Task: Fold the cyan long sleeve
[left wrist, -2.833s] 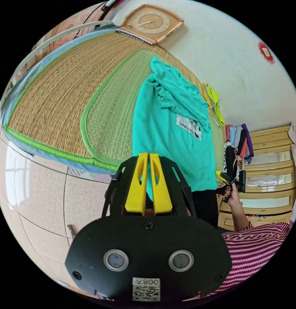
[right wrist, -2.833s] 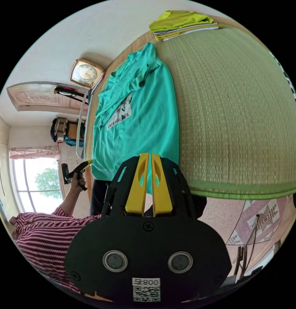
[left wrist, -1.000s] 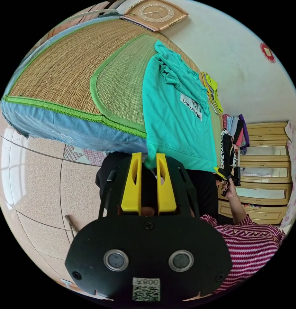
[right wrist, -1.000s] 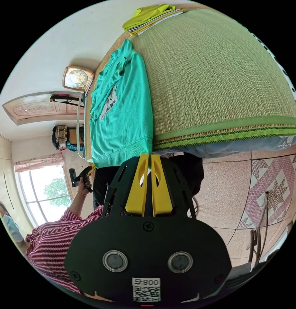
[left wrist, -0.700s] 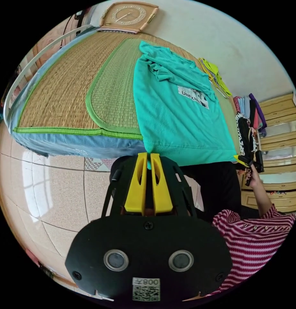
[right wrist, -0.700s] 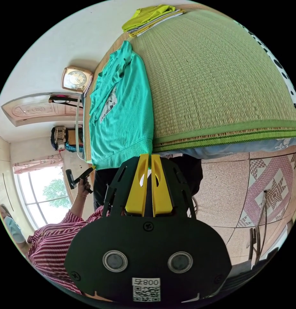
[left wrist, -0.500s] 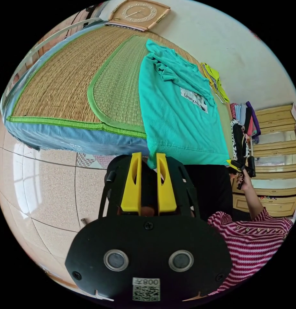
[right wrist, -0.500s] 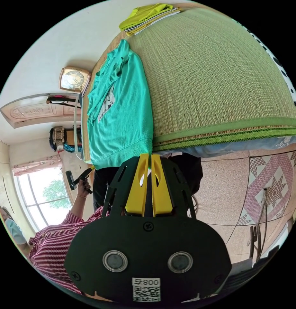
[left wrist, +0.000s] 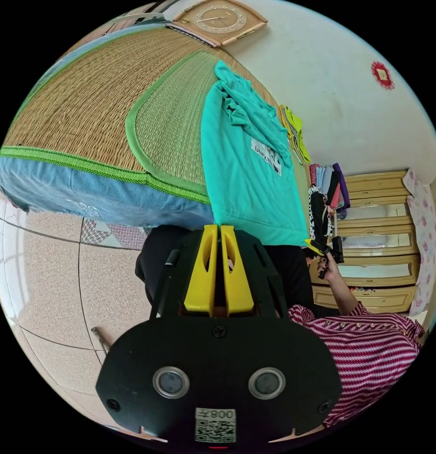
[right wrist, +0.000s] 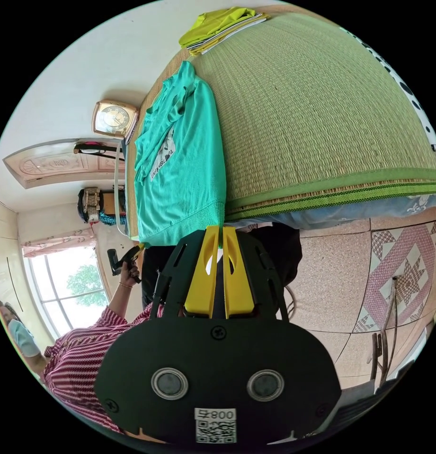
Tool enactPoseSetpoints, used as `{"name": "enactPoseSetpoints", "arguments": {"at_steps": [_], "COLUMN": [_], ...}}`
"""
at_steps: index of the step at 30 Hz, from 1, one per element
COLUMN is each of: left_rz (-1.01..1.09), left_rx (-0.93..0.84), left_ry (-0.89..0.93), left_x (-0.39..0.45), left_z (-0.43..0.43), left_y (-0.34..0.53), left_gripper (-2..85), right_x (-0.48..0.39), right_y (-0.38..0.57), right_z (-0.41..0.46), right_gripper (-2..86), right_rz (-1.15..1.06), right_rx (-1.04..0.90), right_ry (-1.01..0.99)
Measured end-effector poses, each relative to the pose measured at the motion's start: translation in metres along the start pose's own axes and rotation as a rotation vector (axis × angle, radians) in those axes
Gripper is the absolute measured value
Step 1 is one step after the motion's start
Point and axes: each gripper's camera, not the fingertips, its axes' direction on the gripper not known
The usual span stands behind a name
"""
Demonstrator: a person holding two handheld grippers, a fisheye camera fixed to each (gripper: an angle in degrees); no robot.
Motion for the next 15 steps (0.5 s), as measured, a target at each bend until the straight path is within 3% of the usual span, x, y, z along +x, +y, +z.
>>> {"name": "enactPoseSetpoints", "arguments": {"at_steps": [5,15], "left_rz": [-0.005,-0.034], "left_rx": [0.017,-0.103], "left_ry": [-0.115,-0.015], "left_x": [0.000,-0.019], "left_z": [-0.007,0.027], "left_y": [0.015,0.002], "left_gripper": [2.7,6.8], "right_x": [0.009,0.020], "right_y": [0.002,0.005], "right_z": [0.001,0.019], "right_gripper": [0.7,0.8], "right_rz": [0.004,0.015], "right_rx": [0.008,-0.005], "right_ry": [-0.017,-0.005]}}
